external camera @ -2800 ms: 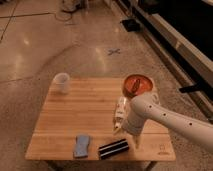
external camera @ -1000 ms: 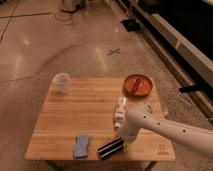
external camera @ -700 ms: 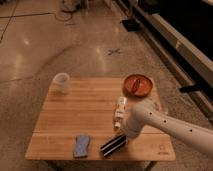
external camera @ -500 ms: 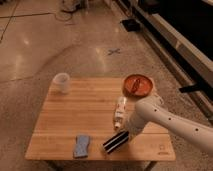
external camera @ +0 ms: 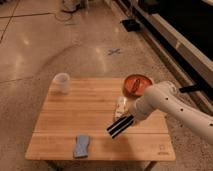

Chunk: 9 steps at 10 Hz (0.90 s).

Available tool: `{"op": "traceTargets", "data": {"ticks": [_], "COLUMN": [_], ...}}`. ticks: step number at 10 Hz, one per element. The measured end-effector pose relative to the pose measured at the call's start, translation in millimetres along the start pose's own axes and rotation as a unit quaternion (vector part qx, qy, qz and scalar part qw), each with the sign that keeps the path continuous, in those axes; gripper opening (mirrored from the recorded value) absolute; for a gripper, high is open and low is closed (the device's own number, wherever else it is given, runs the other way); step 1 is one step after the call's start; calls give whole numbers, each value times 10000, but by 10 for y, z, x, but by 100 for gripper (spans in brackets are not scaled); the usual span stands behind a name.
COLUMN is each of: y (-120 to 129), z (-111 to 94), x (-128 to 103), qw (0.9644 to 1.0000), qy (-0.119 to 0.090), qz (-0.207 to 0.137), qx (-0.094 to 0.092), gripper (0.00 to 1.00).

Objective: Place the eraser in the ceramic cup

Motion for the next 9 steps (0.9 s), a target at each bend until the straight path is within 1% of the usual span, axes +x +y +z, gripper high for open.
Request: {"op": "traceTargets", "data": {"ticks": [1, 2, 3, 4, 5, 6, 7, 9], "y": [-231, -464, -682, -905, -1128, -1311, -1404, -1410], "z": [-83, -188, -306, -410, -484, -518, -551, -553], "x": [51, 86, 131, 173, 186, 150, 136, 134], "qw": [9992, 9970, 9937, 9895, 9848, 9802, 9773, 9770], "qy": [130, 242, 369, 478, 537, 504, 497, 494], "qz": [-258, -488, -705, -910, -1110, -1292, -1390, -1398], "qx": [291, 543, 794, 1017, 1223, 1414, 1522, 1535], "gripper": [0, 0, 0, 0, 0, 0, 0, 0]}}
